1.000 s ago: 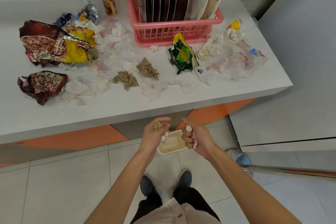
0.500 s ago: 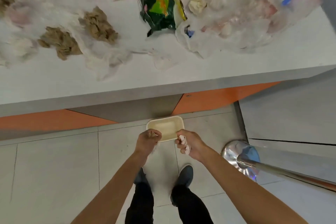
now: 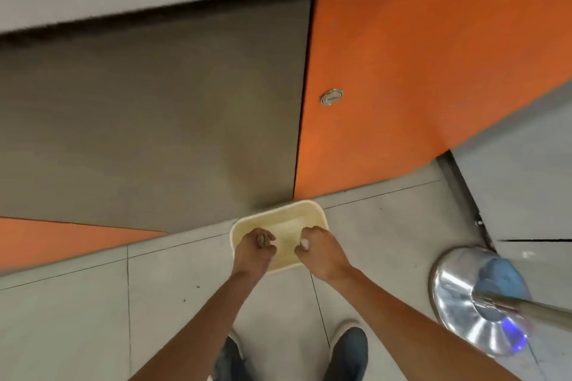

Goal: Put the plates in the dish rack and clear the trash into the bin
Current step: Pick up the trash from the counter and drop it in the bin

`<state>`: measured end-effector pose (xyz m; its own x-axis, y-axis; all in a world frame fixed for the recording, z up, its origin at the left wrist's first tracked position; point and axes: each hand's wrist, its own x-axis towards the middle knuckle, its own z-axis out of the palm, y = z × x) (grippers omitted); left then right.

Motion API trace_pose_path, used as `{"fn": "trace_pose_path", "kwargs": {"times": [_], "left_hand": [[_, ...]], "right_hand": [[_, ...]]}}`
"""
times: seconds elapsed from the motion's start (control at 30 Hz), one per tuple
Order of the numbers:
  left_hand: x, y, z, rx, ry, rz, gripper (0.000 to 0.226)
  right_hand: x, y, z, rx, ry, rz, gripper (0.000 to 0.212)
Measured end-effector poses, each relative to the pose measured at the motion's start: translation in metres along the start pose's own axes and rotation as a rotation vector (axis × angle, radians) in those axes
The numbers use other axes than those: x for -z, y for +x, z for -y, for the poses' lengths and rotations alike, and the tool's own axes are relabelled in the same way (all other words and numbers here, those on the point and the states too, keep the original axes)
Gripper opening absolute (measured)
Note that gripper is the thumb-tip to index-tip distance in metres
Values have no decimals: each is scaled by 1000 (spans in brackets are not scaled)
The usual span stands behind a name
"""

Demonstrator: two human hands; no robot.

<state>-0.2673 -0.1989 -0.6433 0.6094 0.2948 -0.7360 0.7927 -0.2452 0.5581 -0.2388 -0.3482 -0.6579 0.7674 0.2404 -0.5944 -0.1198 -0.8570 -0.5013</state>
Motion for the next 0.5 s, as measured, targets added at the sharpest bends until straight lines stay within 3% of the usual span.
{"fn": "trace_pose_path", "kwargs": {"times": [0.07, 0.17, 0.3, 0.4, 0.5], "left_hand": [[-11, 20, 8, 6, 18, -25, 11], [-19, 52, 21, 18, -75, -44, 13], [-22, 75, 30, 49, -248, -43, 10], [-21, 72, 36, 93, -198, -27, 32], [-16, 63, 38, 77, -152, -41, 38]], "right_hand": [[-18, 20, -9, 34, 36, -10, 8], [-41, 45, -16, -40, 185, -31, 36], [-55, 71, -18, -122, 310, 18, 56], [-54, 71, -21, -179, 325, 112, 74], [-43, 60, -21, -167, 270, 106, 72]]}}
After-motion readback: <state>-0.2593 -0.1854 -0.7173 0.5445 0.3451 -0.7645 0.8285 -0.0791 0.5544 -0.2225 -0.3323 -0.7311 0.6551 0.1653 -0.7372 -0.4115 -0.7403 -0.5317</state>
